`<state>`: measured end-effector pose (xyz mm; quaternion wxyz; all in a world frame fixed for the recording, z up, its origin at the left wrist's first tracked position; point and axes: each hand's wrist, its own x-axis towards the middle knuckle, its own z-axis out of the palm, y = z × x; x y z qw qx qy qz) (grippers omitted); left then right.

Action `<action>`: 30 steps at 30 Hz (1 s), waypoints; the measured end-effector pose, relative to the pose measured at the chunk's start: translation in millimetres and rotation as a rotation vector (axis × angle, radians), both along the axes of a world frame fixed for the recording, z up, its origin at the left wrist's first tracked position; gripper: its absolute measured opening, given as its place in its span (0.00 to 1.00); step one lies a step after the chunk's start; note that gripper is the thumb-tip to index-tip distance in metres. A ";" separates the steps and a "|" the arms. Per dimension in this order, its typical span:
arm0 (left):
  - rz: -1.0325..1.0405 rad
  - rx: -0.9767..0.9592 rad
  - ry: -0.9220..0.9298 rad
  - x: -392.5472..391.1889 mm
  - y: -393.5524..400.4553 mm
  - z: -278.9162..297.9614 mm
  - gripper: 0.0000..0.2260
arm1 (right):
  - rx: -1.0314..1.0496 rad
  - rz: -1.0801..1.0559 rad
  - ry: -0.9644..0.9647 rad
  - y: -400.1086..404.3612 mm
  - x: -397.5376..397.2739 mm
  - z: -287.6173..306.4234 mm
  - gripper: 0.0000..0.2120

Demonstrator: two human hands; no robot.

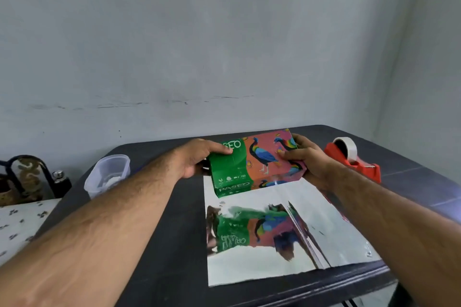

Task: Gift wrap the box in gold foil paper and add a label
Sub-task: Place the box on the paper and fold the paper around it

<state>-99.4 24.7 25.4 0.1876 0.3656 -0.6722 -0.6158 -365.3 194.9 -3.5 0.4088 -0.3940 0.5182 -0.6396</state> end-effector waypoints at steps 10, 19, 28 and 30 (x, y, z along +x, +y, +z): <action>-0.082 -1.215 -0.018 -18.4 20.5 -34.1 0.39 | 0.194 -0.254 1.169 -5.7 -11.0 -1.7 0.44; -0.175 -1.510 -0.061 -12.7 36.4 -81.6 0.37 | 0.203 -0.199 1.404 13.9 -2.0 -12.3 0.44; -0.265 -1.410 -0.103 2.3 39.7 -89.7 0.28 | 0.207 -0.222 1.463 25.2 -2.7 -22.6 0.36; -0.179 -1.319 -0.068 4.7 41.8 -87.5 0.35 | 0.214 -0.215 1.455 26.3 -0.6 -20.7 0.34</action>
